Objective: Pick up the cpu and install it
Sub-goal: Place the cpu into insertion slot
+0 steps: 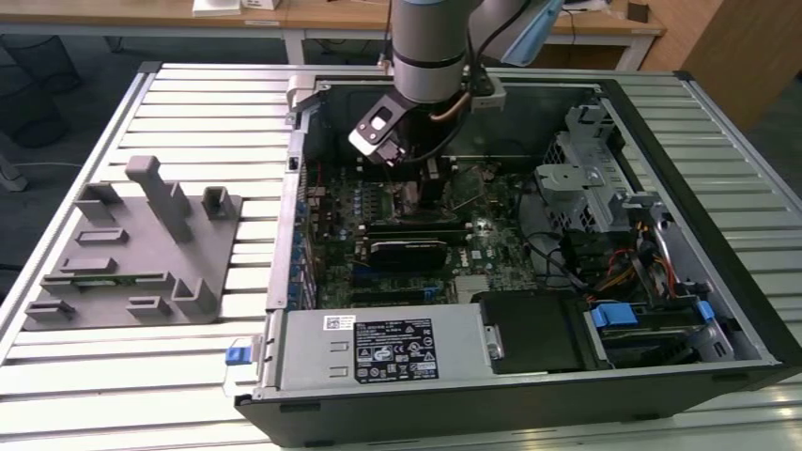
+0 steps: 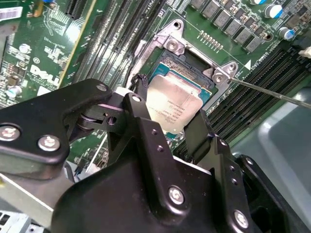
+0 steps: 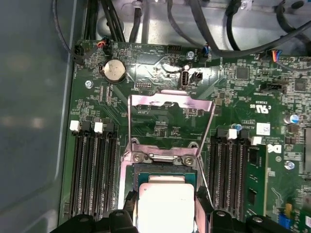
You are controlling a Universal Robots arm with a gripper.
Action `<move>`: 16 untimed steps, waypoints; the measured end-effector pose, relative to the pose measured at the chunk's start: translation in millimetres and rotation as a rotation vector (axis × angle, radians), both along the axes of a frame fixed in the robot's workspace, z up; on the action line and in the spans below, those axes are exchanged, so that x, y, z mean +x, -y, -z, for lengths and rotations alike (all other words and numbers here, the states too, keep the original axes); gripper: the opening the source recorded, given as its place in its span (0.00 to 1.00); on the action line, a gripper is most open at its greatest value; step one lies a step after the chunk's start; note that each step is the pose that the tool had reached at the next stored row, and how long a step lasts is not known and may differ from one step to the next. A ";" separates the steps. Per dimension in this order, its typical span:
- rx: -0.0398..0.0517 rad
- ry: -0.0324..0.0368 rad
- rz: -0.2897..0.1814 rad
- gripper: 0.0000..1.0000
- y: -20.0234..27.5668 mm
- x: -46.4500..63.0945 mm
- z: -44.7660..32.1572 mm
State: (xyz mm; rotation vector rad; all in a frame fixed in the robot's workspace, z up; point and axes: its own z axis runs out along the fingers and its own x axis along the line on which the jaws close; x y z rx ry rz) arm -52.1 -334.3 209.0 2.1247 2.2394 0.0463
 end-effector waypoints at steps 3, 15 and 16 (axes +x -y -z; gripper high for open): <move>-0.0004 0.0000 0.000 0.55 -0.5 0.0 3.0; -0.0005 0.0001 0.047 0.55 -0.5 -0.3 8.5; -0.0004 0.0001 0.047 0.55 -0.5 -0.3 9.4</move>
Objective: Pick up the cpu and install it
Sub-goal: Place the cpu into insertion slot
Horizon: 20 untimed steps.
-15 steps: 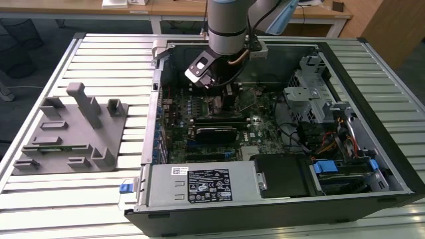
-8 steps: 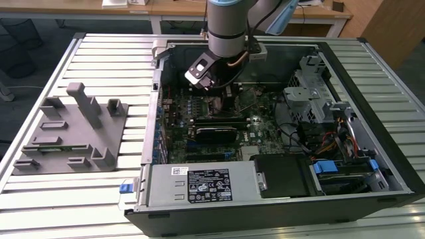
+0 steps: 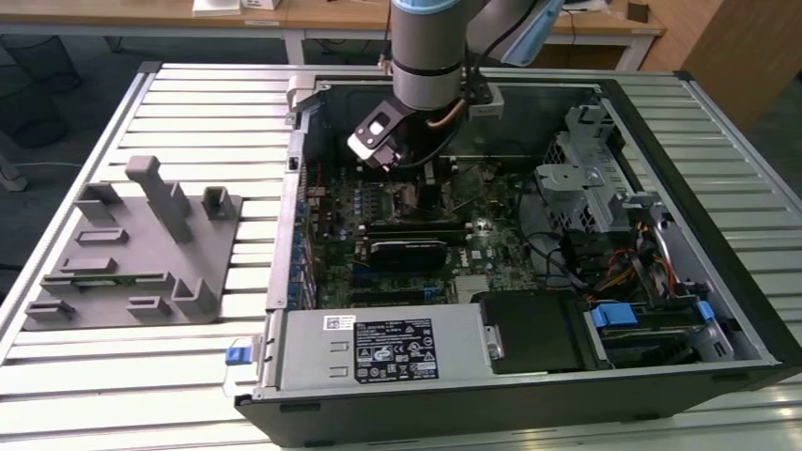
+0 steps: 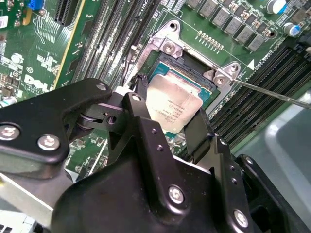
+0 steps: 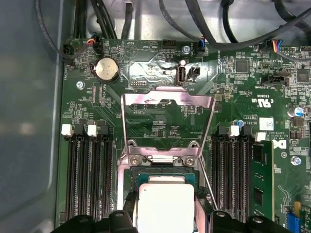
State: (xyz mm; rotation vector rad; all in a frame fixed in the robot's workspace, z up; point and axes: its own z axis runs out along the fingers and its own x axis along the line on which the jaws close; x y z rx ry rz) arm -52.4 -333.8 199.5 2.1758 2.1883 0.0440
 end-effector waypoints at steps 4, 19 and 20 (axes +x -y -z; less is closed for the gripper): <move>-0.0002 -0.0002 0.000 0.55 0.1 -0.1 3.1; 0.0011 -0.0002 0.000 0.55 -3.2 -2.4 8.1; 0.0012 -0.0002 0.000 0.55 -3.6 -2.3 8.1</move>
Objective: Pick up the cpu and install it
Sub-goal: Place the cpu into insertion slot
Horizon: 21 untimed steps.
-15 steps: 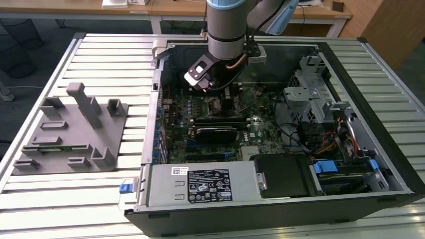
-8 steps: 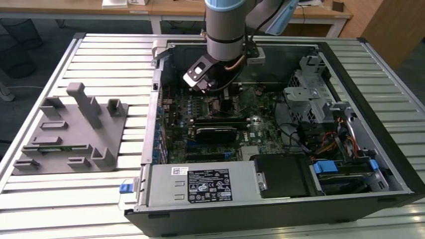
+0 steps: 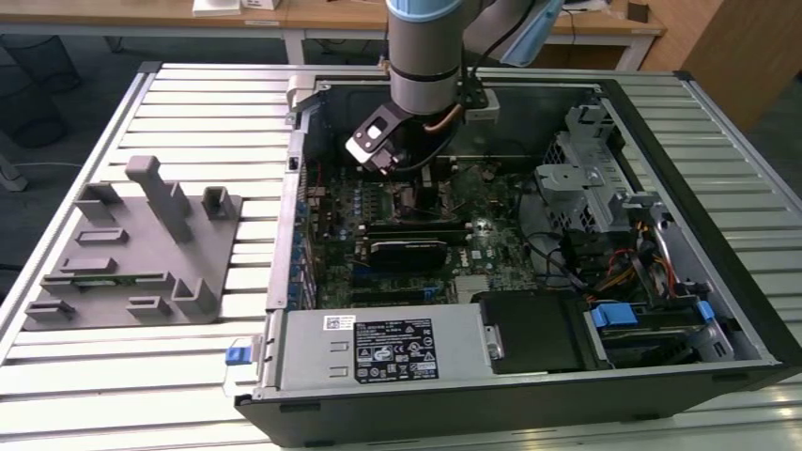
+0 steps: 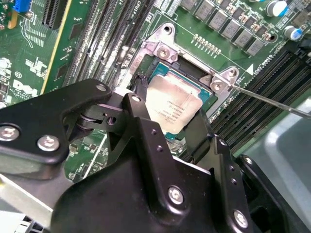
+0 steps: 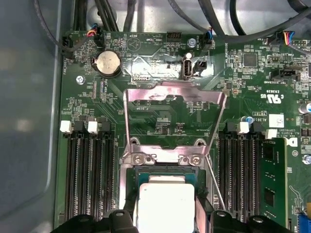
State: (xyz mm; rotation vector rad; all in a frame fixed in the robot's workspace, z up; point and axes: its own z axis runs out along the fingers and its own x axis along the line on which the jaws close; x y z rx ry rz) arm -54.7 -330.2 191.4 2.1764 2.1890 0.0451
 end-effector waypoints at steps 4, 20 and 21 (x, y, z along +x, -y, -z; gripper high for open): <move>-0.0006 -0.0002 0.000 0.55 -0.1 0.9 0.4; -0.0005 0.0002 0.000 0.55 -0.1 2.2 1.8; -0.0006 0.0001 0.000 0.55 0.0 2.2 1.7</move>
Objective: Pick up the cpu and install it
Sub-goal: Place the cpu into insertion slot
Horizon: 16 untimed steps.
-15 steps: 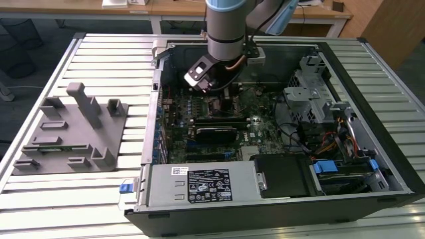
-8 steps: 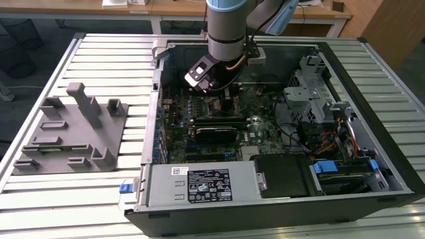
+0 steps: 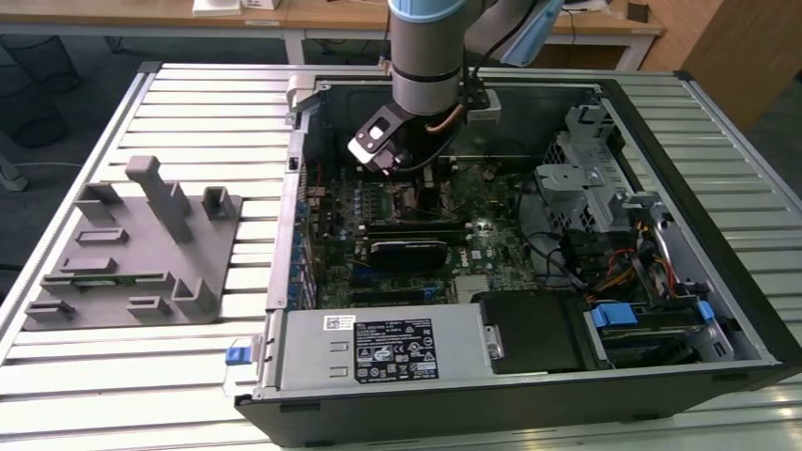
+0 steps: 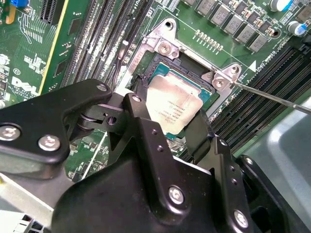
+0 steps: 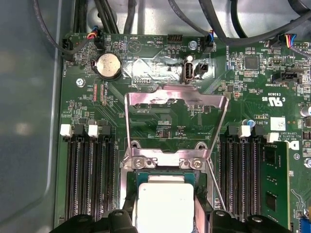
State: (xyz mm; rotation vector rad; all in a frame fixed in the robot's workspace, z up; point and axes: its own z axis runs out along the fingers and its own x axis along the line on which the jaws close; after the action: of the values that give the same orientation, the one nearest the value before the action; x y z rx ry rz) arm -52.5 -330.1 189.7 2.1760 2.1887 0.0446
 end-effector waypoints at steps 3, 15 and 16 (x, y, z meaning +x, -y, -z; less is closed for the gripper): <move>-0.0001 -0.0001 0.000 0.55 0.0 -0.1 0.0; -0.0002 -0.0002 0.000 0.55 0.7 -0.2 -3.2; -0.0001 -0.0002 0.000 0.55 1.5 -0.2 -3.2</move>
State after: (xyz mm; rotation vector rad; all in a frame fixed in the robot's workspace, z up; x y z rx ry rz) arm -52.7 -331.6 192.9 2.1761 2.1887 0.0443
